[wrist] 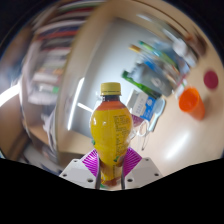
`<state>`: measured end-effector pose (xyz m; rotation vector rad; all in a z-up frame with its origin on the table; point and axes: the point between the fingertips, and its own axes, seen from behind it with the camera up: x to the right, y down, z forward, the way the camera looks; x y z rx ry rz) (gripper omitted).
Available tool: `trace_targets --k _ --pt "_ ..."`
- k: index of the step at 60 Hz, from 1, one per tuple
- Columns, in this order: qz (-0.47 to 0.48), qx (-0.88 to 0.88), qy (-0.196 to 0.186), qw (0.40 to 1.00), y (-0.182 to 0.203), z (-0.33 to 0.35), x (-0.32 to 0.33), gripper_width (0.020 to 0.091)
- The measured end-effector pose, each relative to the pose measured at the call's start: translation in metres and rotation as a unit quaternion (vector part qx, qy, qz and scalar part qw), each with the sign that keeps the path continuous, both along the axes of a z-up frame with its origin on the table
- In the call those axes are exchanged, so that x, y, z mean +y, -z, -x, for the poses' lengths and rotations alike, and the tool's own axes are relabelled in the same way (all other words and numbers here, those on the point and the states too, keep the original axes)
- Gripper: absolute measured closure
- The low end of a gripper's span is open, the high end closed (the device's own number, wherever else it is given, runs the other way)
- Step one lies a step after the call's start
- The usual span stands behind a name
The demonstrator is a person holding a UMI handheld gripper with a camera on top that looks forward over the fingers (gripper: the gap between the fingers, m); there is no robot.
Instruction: Pour water
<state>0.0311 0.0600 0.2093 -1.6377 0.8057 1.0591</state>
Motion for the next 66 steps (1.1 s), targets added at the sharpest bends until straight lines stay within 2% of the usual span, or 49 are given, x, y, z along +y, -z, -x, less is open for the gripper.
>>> trace_targets --k 4,9,14,27,31,42,48,53,55,58,62,63,64,66 --pt "0.021 0.166 0.0 0.986 0.0 -0.015 0.009 0.0829" --pt "0.032 0.356 0.005 0.934 -0.002 -0.036 0.02 0.0828" --pt "0.016 0.46 0.012 0.888 -0.006 -0.055 0.027 0.0826" --pt "0.015 0.57 0.043 0.82 -0.003 -0.074 0.037 0.0828" --pt "0.014 0.577 0.05 0.815 -0.006 -0.077 0.035 0.0828" --pt "0.007 0.558 0.039 0.829 -0.013 -0.079 0.032 0.0827" --pt "0.001 0.438 0.012 0.899 -0.026 -0.072 0.028 0.0831" --pt "-0.049 0.182 -0.019 0.982 -0.052 -0.076 0.013 0.083" --pt "-0.063 0.063 -0.012 0.996 -0.066 -0.086 0.008 0.0824" --pt "-0.093 -0.113 0.026 0.989 -0.088 -0.124 0.006 0.0815" --pt "-0.147 -0.317 0.097 0.932 -0.123 -0.19 -0.001 0.079" --pt "-0.155 -0.359 0.116 0.913 -0.132 -0.204 -0.003 0.0713" --pt "-0.162 -0.398 0.132 0.893 -0.14 -0.228 -0.013 0.0728" --pt "-0.162 -0.461 0.16 0.857 -0.16 -0.237 -0.008 0.067"
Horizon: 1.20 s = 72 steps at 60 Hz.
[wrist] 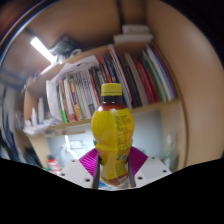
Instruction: Pour water
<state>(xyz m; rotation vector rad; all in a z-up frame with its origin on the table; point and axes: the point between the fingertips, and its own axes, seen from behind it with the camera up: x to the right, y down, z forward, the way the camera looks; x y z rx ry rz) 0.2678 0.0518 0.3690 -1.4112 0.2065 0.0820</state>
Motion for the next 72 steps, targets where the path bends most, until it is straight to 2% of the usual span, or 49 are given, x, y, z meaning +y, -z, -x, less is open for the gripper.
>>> trace_targets --k 4,8,14,17,20,35,43,48,49,55,62,72 --pt "0.001 -0.087 0.045 0.995 0.005 -0.038 0.001 0.0646" --pt "0.037 -0.08 0.074 0.993 0.053 -0.081 -0.005 0.0637" --pt "0.108 -0.044 0.093 0.989 0.149 -0.111 0.001 0.0637" --pt "0.143 -0.048 0.096 0.984 0.2 -0.124 0.003 0.0636" --pt "0.165 -0.049 0.097 0.98 0.229 -0.125 0.005 0.0635" --pt "0.231 -0.036 0.082 0.969 0.317 -0.122 0.014 0.0622" --pt "0.226 -0.033 0.079 0.97 0.319 -0.119 0.013 0.0634" --pt "0.243 -0.024 0.078 0.967 0.321 -0.119 0.01 0.0569" --pt "0.253 -0.021 0.079 0.964 0.323 -0.12 0.009 0.0544" --pt "0.304 0.002 0.091 0.948 0.337 -0.12 -0.01 0.0245" --pt "0.302 0.007 0.088 0.949 0.322 -0.105 -0.042 0.0265" --pt "0.299 -0.005 0.108 0.948 0.283 -0.079 -0.113 0.0266"
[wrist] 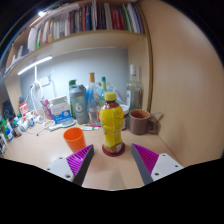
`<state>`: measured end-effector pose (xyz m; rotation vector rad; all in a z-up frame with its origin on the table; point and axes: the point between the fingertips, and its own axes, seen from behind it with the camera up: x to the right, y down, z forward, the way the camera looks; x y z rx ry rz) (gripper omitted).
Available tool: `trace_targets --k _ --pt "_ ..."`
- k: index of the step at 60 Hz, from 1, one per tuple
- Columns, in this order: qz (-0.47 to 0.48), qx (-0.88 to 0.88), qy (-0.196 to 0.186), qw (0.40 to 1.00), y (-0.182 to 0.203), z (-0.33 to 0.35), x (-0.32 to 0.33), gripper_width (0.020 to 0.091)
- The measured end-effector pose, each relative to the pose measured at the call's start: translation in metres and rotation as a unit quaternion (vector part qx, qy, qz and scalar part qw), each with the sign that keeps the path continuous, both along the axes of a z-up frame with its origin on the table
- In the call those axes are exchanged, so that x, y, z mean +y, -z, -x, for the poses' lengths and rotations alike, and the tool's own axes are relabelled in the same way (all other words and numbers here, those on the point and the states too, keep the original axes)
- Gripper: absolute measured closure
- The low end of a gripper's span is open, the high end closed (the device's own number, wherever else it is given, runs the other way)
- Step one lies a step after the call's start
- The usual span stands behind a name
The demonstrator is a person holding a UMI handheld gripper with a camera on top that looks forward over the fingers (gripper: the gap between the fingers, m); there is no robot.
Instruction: Pour water
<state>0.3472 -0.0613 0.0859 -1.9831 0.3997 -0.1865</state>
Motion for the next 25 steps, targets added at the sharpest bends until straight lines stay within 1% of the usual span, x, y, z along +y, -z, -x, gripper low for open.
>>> trace_targets --k 8,9,11,18,20,25 --pt "-0.023 -0.011 -0.003 1.0 -0.056 0.051 -0.072 0.0267" --pt "-0.024 -0.012 -0.008 1.0 -0.062 0.053 -0.078 0.0267" --pt "-0.024 -0.014 -0.004 1.0 -0.074 0.069 -0.1 0.0269" --pt "-0.031 -0.018 -0.008 0.999 -0.114 0.115 -0.166 0.0265" --pt "-0.034 -0.017 -0.014 0.999 -0.125 0.121 -0.18 0.0263" --pt "-0.033 -0.012 -0.011 0.999 -0.145 0.147 -0.221 0.0263"
